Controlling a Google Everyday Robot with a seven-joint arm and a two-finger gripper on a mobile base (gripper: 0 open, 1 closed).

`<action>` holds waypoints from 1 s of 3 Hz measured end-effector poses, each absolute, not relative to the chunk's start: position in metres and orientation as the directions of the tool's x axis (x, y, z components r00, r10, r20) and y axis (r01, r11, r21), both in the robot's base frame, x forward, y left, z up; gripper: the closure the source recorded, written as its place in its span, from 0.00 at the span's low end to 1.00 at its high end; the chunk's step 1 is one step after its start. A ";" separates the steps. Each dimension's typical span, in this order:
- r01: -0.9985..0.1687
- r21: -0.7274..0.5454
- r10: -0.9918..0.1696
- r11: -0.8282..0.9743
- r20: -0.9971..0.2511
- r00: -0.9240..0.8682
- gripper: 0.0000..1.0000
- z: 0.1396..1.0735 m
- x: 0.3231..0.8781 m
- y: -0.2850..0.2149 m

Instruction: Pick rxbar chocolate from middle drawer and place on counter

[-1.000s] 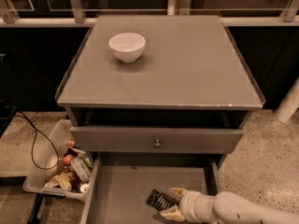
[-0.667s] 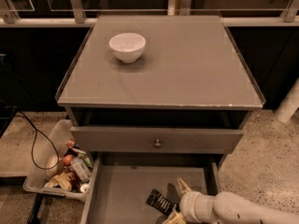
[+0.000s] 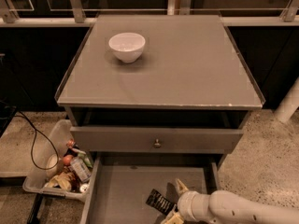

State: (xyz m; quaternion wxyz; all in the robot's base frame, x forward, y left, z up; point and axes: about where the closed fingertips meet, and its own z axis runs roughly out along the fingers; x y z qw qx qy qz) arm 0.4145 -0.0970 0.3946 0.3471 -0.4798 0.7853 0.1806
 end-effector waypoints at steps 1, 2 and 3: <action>-0.881 -0.052 -0.646 0.471 -0.701 -0.303 0.00 0.375 0.419 -0.099; -0.879 -0.060 -0.656 0.473 -0.690 -0.306 0.00 0.363 0.423 -0.103; -0.877 -0.068 -0.661 0.475 -0.685 -0.305 0.00 0.355 0.423 -0.106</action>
Offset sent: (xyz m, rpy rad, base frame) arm 0.0133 -0.0153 -0.0453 -0.0630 0.0059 -0.0119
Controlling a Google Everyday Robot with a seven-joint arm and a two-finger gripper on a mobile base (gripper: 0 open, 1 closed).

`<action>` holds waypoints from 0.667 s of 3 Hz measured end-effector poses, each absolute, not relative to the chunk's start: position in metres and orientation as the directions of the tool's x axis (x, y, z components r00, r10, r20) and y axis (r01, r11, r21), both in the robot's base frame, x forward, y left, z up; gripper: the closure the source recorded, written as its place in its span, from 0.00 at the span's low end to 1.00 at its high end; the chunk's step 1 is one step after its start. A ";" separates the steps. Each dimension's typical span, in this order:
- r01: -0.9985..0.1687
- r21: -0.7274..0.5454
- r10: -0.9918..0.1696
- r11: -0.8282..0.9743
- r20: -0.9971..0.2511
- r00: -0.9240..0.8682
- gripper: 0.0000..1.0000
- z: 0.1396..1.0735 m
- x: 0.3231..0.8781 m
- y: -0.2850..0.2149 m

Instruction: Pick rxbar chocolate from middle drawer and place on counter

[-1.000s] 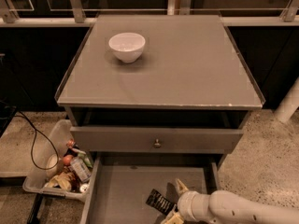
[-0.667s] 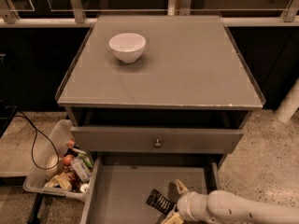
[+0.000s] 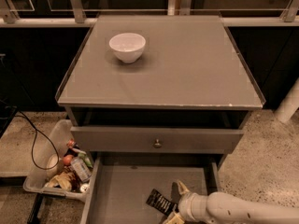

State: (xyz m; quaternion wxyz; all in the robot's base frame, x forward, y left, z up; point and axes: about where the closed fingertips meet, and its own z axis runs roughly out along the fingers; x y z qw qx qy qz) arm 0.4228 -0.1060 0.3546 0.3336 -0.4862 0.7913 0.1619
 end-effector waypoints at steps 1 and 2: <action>-0.877 -0.077 -0.671 0.474 -0.677 -0.302 0.00 0.347 0.421 -0.105; -0.879 -0.083 -0.679 0.470 -0.670 -0.300 0.00 0.341 0.418 -0.102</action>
Offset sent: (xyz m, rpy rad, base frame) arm -0.0073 0.0056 -0.0207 -0.0416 -0.0057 0.0031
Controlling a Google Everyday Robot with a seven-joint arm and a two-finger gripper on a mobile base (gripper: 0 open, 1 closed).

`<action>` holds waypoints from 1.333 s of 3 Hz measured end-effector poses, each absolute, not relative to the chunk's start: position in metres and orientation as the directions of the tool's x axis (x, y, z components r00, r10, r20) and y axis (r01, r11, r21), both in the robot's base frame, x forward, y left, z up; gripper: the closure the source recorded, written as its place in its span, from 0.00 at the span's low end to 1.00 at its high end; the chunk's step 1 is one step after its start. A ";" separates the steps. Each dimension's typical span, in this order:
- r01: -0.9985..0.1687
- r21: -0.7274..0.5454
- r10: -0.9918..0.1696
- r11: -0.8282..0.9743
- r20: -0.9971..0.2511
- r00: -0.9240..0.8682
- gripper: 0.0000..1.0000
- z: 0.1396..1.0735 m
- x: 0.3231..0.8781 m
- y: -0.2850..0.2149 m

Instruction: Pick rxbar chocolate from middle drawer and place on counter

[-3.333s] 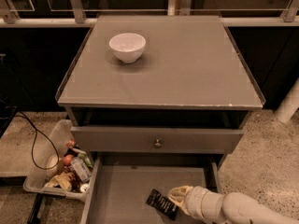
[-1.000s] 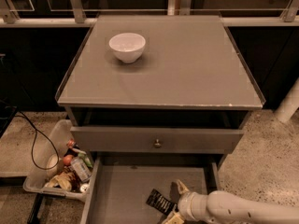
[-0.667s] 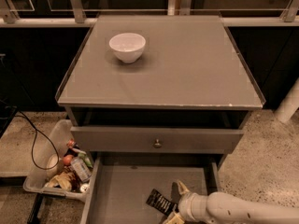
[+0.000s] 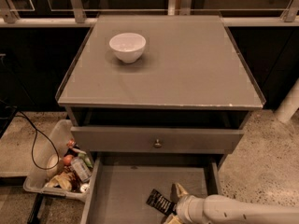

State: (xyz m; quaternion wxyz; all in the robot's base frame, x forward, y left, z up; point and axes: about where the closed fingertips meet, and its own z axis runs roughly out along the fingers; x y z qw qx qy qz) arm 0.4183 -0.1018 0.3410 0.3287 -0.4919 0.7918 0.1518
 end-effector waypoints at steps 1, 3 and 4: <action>-0.879 -0.083 -0.679 0.470 -0.670 -0.300 0.19 0.341 0.418 -0.102; -0.879 -0.083 -0.679 0.470 -0.670 -0.300 0.66 0.341 0.418 -0.102; -0.879 -0.083 -0.679 0.470 -0.670 -0.300 0.89 0.341 0.418 -0.102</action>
Offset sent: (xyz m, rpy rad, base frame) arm 0.0000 0.0000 0.0000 0.0000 0.0000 0.0000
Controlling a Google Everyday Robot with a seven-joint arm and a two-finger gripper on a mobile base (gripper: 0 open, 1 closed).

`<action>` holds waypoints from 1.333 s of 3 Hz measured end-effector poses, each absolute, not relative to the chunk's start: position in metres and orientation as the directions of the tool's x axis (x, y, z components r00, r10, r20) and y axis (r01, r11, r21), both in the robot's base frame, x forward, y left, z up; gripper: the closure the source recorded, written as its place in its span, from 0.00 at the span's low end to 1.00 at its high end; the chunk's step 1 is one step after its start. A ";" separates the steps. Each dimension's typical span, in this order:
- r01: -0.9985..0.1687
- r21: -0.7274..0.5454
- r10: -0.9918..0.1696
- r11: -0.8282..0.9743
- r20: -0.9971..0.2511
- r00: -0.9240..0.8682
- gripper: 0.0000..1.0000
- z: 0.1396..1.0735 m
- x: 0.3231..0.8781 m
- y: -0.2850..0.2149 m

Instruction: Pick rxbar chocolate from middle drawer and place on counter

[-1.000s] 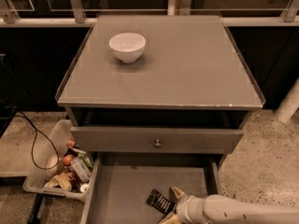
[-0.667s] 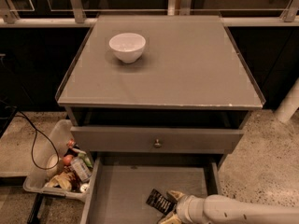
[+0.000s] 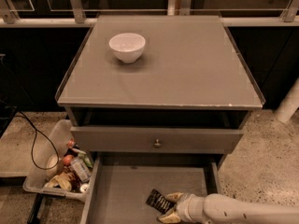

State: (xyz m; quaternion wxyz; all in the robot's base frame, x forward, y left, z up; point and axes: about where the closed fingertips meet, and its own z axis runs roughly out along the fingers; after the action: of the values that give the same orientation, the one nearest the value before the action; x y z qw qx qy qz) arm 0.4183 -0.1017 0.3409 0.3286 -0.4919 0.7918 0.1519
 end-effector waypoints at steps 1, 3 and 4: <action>-0.879 -0.083 -0.679 0.470 -0.670 -0.300 1.00 0.341 0.418 -0.102; -0.888 -0.090 -0.691 0.451 -0.665 -0.283 1.00 0.368 0.417 -0.106; -0.896 -0.126 -0.696 0.425 -0.679 -0.234 1.00 0.411 0.418 -0.115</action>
Offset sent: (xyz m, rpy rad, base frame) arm 0.0000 0.0000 0.0000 0.0000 0.0000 0.0000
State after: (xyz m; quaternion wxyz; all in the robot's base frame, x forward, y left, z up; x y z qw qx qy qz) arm 0.4182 -0.1147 0.4110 0.3419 -0.5156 0.7718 0.1467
